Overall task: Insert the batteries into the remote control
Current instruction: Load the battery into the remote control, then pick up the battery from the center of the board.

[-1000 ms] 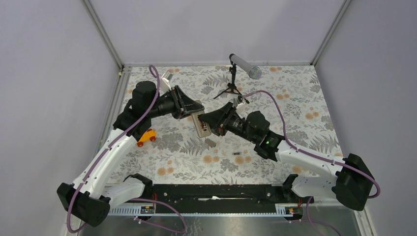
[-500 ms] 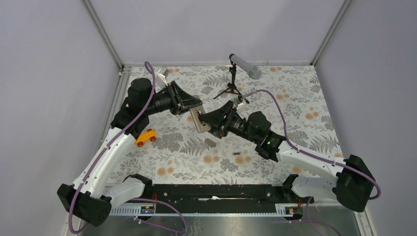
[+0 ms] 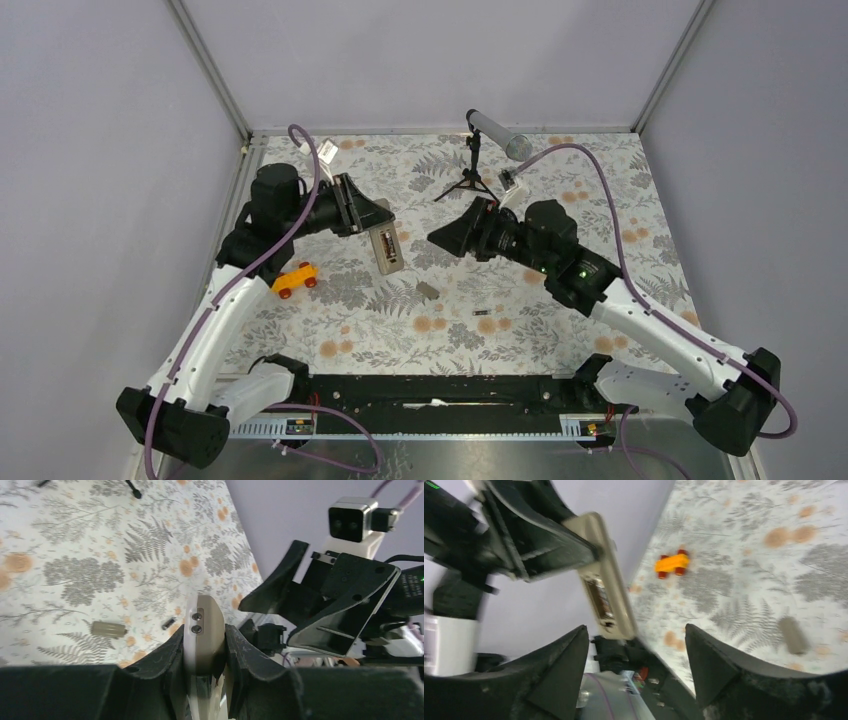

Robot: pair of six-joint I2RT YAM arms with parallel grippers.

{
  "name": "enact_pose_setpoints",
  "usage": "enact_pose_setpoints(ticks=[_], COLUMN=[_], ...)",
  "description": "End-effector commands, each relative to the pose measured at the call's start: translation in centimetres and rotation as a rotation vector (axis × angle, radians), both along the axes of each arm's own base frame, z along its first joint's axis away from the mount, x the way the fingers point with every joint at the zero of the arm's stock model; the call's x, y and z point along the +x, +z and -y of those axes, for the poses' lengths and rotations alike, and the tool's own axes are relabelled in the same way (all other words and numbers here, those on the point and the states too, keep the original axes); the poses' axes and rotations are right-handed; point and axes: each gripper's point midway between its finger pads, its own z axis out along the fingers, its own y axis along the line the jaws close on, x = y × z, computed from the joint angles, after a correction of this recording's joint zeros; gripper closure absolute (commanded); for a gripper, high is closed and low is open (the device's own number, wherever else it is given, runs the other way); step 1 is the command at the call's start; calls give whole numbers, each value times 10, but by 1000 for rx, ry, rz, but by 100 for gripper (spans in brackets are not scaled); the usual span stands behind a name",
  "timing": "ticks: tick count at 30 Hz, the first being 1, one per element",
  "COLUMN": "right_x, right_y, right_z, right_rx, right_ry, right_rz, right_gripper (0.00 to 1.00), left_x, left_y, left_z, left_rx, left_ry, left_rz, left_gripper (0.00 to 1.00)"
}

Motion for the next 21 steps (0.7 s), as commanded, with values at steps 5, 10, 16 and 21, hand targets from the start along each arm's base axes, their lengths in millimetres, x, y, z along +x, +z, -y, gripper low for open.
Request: enact_pose_setpoints(ticks=[5,10,16,21], right_x=[-31,-28,-27,-38], right_y=[-164,-222,-237,-252], right_z=[53,76,88,92], right_rx=[-907,-1218,-1344,-1373], right_ry=[350,480,650,824], right_rz=[292,346,433,435], right_gripper=[33,30,27,28], left_x=[30,46,46,49], left_y=[-18,-30,-25,-27], left_z=[-48,-94,-111,-112], left_rx=[118,183,192,174], left_ry=[229,488,541,528], left_rz=[73,45,71,54], left_gripper=[100,100,100,100])
